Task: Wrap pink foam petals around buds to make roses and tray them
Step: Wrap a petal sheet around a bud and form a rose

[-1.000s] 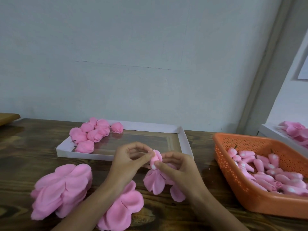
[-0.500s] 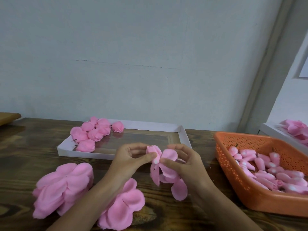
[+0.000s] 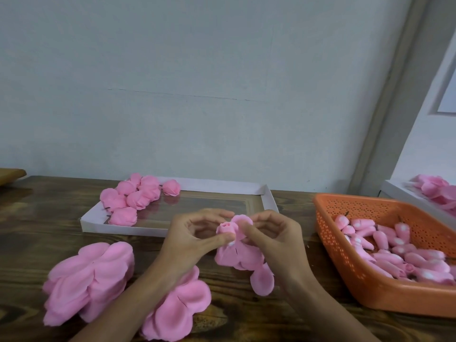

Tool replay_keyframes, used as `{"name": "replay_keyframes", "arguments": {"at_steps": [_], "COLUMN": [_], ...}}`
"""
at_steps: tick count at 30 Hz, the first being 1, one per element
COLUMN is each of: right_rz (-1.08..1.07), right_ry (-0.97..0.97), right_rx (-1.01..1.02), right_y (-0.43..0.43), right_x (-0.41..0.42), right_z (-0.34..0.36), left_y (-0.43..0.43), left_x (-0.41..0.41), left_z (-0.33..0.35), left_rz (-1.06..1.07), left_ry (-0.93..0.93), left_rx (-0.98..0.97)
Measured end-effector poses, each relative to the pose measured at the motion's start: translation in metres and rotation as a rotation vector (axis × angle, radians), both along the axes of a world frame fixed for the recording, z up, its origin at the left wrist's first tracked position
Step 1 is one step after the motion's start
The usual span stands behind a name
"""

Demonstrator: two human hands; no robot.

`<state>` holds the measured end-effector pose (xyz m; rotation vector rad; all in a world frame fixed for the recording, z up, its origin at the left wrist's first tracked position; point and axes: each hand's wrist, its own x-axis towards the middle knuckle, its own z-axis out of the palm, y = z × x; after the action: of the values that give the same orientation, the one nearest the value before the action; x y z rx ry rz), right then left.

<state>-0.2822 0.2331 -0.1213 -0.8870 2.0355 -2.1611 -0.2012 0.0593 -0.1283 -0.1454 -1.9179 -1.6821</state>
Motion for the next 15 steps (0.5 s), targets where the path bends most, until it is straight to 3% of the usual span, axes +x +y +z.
{"name": "replay_keyframes", "arguments": {"at_steps": [7, 12, 15], "right_rz": [0.167, 0.133, -0.017], "right_ry": [0.056, 0.07, -0.056], "right_rx": [0.016, -0.004, 0.022], "right_y": [0.0002, -0.0015, -0.0012], "right_x": [0.0, 0.0003, -0.0045], "right_z": [0.0007, -0.0014, -0.0042], "left_y": [-0.0024, -0.0019, -0.0019], "left_x": [-0.001, -0.0003, -0.0008], "left_z": [0.0023, 0.0018, 0.0012], "left_rz": [-0.024, 0.0, 0.009], "left_ry": [0.019, 0.038, 0.033], "left_rx": [0.087, 0.092, 0.104]}}
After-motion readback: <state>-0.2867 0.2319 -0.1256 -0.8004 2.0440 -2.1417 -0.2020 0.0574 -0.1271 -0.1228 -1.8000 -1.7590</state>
